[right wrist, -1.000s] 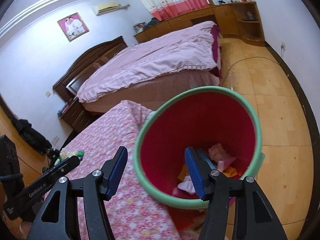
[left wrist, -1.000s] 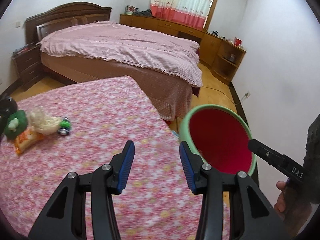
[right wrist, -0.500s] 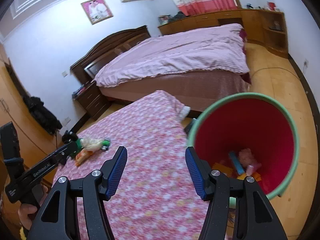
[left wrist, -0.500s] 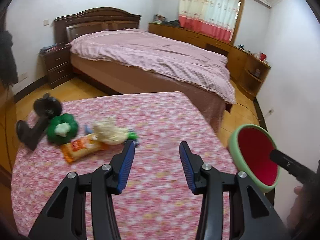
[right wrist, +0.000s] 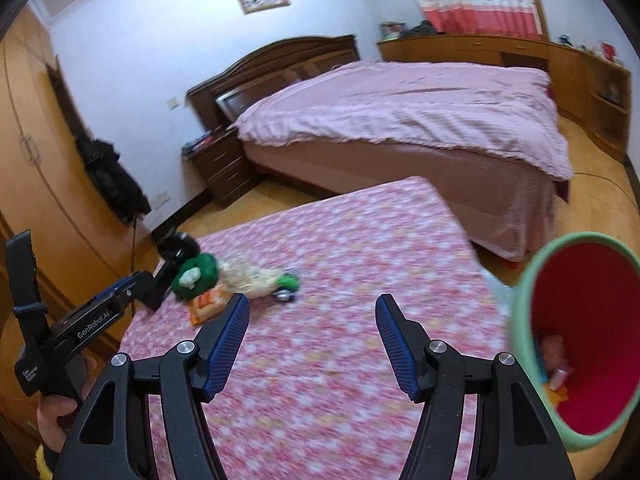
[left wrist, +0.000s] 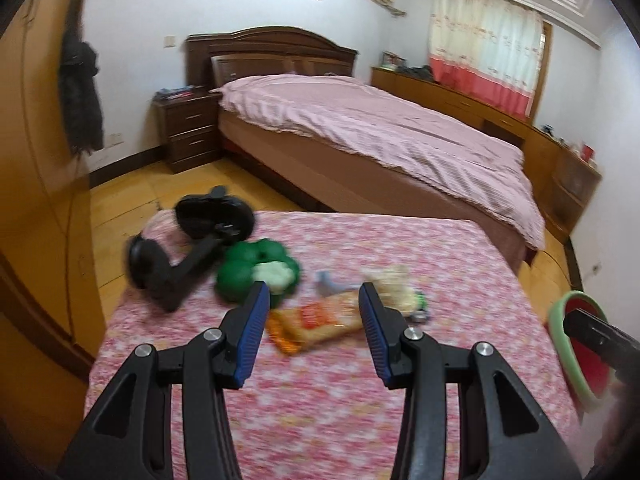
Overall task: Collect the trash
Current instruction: 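Move both open tools back over the bed, then grasp the crumpled cream plastic bag with the right tool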
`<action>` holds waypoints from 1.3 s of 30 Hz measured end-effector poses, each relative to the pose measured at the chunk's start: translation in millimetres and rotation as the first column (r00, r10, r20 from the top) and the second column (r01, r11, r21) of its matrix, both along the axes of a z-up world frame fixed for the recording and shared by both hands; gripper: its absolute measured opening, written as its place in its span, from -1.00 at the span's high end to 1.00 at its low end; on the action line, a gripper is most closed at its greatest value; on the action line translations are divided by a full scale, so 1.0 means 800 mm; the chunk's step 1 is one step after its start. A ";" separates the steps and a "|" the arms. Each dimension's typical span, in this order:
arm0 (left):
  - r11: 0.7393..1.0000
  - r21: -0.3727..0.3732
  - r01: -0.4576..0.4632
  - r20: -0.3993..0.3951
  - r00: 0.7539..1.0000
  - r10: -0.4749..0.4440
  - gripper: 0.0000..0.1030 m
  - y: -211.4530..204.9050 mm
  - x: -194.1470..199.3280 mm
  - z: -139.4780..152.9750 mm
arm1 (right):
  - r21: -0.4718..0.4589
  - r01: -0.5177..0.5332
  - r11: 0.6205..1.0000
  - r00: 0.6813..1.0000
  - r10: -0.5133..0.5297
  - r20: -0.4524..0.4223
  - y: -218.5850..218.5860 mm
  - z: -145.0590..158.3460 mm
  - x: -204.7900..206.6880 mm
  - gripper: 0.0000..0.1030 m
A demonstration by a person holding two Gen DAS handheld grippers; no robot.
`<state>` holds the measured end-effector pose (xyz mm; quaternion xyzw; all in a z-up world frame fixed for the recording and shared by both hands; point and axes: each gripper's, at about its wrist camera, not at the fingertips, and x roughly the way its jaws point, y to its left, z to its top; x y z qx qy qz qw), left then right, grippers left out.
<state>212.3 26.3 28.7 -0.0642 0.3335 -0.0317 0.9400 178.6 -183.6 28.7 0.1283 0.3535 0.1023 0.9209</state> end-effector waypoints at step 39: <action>0.993 -0.116 0.003 -0.178 0.984 -0.024 0.09 0.038 0.063 -0.084 | -0.044 -0.063 0.997 0.995 0.059 -0.085 0.105 -0.077 0.122 0.64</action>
